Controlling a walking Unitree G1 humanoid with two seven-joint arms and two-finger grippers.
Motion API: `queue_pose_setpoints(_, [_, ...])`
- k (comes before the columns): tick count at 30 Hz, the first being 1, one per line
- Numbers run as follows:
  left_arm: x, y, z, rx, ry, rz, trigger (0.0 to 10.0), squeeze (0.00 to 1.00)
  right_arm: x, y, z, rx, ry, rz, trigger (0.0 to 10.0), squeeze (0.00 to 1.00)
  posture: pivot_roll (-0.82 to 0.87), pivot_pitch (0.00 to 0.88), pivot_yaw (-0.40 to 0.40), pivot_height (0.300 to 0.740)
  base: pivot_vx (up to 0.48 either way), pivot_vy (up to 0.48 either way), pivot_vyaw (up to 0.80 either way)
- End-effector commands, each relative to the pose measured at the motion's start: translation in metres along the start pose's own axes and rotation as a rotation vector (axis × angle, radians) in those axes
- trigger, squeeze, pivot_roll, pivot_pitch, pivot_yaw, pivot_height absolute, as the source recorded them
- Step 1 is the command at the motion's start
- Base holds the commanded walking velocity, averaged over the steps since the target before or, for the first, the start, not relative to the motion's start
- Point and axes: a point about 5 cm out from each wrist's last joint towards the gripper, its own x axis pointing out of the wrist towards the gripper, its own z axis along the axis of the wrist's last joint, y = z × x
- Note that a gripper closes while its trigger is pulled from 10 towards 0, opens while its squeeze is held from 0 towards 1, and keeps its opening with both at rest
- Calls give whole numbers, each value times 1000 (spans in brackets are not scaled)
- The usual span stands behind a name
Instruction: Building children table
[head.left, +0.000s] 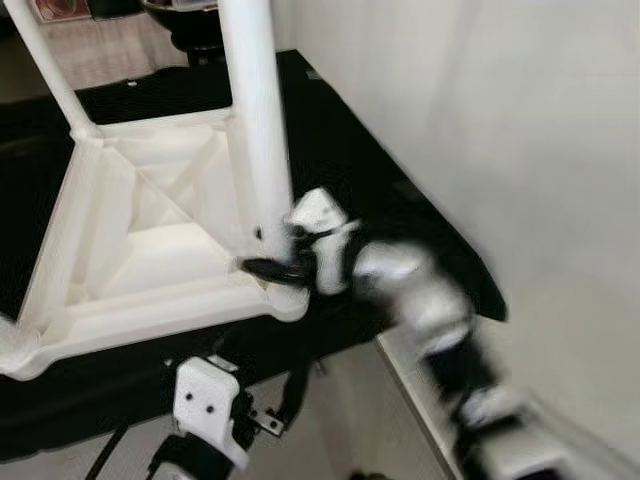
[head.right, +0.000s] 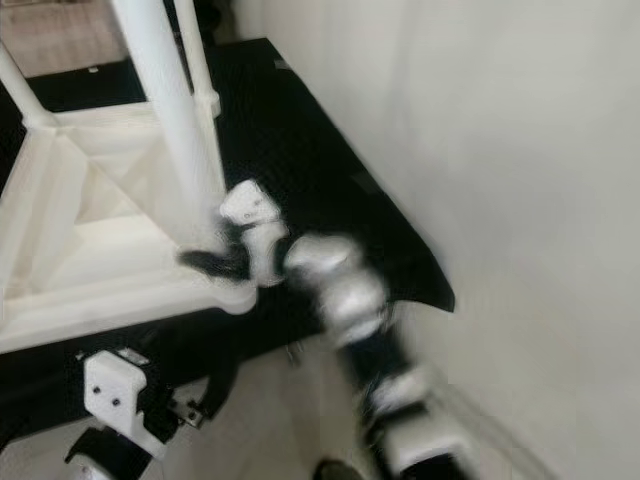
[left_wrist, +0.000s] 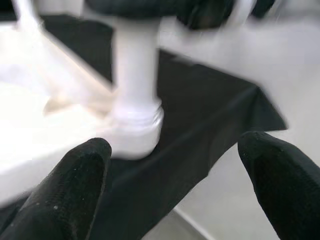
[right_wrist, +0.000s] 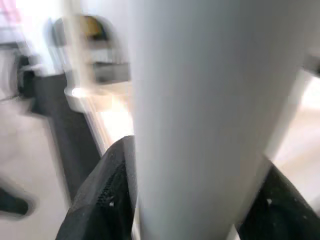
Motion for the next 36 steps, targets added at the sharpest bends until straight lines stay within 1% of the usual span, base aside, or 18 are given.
queue_pose_setpoints(1, [-1,-4,2,-11,1,-2,10000,0,0,1,6,-20,-19,221,10000,0,12,223,-54,740,0,0,0])
queue_pose_setpoints(7, [-4,-7,3,-12,4,-1,10000,0,1,-4,6,-25,13,300,10000,0,27,233,-57,740,0,0,0])
queue_pose_setpoints(12, [-5,-7,3,-12,6,3,10000,0,4,-9,9,-28,19,292,10000,0,30,237,-57,740,0,0,0])
queue_pose_setpoints(13, [-6,-8,4,-13,10,5,10000,0,5,-12,12,-26,20,295,10000,0,42,254,-56,740,0,0,0])
queue_pose_setpoints(14, [-8,-8,4,-14,13,7,10000,0,6,-15,14,-22,20,301,3922,0,43,262,-54,740,0,0,0])
queue_pose_setpoints(15, [-9,-9,5,-15,15,7,10000,0,6,-17,16,-12,17,314,0,0,43,263,-54,740,0,0,0])
queue_pose_setpoints(19, [-10,-9,5,-16,17,8,10000,0,4,-18,17,-4,10,340,0,0,43,263,-53,740,0,0,0])
queue_pose_setpoints(21, [-10,-9,5,-17,19,9,10000,0,-1,-21,14,10,-17,386,0,0,36,260,-46,740,0,0,0])
queue_pose_setpoints(23, [-10,-9,5,-17,19,9,10000,0,-1,-21,14,10,-17,386,0,0,36,260,-46,740,0,0,0])
queue_pose_setpoints(25, [-10,-9,4,-18,22,9,10000,0,-7,-22,5,11,-20,345,0,0,21,251,-48,740,0,0,0])
queue_pose_setpoints(27, [-9,-9,3,-19,22,7,10000,0,-12,-23,-11,49,25,165,0,0,14,246,-56,740,0,0,0])
queue_pose_setpoints(28, [-9,-9,3,-19,22,7,10000,0,-12,-23,-11,49,25,165,0,0,14,246,-56,740,0,0,0])
queue_pose_setpoints(29, [-9,-8,3,-20,21,7,10000,0,-12,-21,-19,66,41,58,0,0,12,243,-59,740,0,0,0])
queue_pose_setpoints(30, [-9,-7,3,-19,20,8,10000,0,-4,-16,-38,128,88,-233,0,0,2,239,-59,740,0,0,0])
queue_pose_setpoints(32, [-9,-7,3,-19,20,8,10000,0,-4,-16,-38,128,88,-233,0,0,2,239,-59,740,0,0,0])
queue_pose_setpoints(33, [-10,-6,3,-18,20,9,10000,0,-2,-12,-49,166,128,-446,0,0,2,239,-59,740,0,0,0])
queue_pose_setpoints(34, [-10,-5,3,-17,19,10,10000,0,-2,9,-65,276,175,-640,0,0,-8,241,-48,740,0,0,0])
queue_pose_setpoints(36, [-10,-5,3,-17,19,10,10000,0,-2,9,-65,276,175,-640,0,0,-8,241,-48,740,0,0,0])
